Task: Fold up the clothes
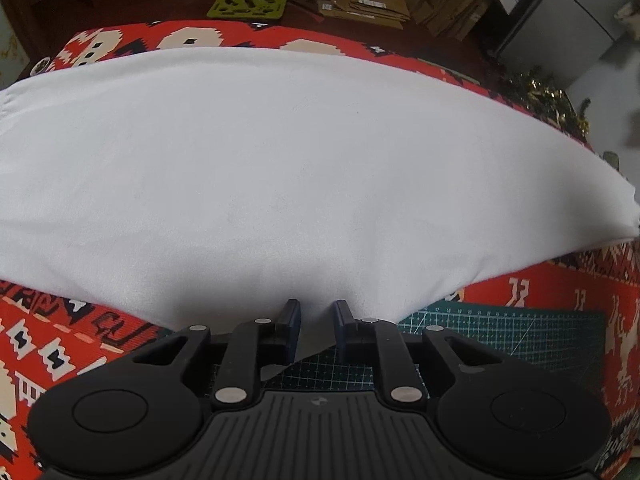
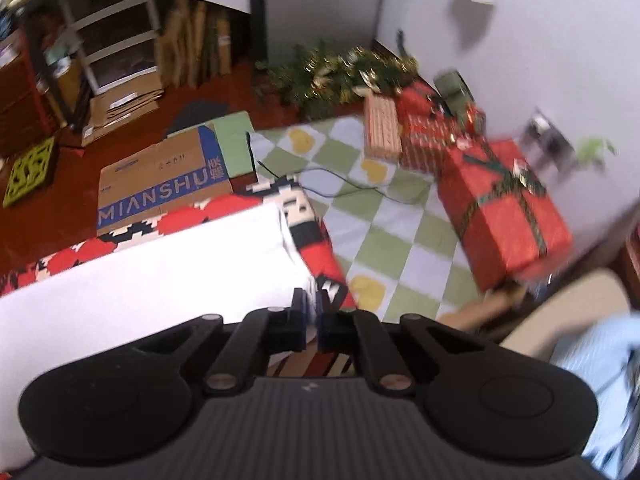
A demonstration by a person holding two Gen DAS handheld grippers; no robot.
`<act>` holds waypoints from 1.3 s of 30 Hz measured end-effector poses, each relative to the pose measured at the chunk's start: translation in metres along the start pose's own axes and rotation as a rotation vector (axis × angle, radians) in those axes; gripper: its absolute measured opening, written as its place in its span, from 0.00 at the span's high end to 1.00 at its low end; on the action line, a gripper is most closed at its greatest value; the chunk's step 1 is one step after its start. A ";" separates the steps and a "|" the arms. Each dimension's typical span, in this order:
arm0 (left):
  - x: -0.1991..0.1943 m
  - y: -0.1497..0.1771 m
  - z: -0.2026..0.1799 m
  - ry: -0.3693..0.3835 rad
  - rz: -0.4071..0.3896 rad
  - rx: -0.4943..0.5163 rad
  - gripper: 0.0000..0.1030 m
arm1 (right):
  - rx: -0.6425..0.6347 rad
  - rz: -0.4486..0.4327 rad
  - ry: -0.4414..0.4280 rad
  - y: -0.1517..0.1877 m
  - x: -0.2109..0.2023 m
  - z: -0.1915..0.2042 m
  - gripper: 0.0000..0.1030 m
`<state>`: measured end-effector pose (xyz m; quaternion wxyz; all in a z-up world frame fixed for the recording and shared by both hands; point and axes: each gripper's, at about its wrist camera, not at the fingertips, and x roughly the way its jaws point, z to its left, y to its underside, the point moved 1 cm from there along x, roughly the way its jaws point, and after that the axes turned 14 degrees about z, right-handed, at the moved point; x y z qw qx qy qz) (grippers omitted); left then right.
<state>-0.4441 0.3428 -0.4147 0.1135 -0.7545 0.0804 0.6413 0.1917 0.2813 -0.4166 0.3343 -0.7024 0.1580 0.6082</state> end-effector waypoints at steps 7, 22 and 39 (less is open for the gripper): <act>-0.015 0.002 -0.009 -0.001 -0.026 0.095 0.89 | -0.149 -0.026 0.066 0.010 0.005 0.017 0.88; 0.025 -0.018 -0.045 0.203 -0.094 0.137 0.90 | -0.526 -0.148 -0.352 0.166 -0.087 0.217 0.69; 0.025 -0.019 -0.042 0.207 -0.082 0.118 0.90 | -0.434 -0.144 -0.231 0.165 -0.050 0.205 0.94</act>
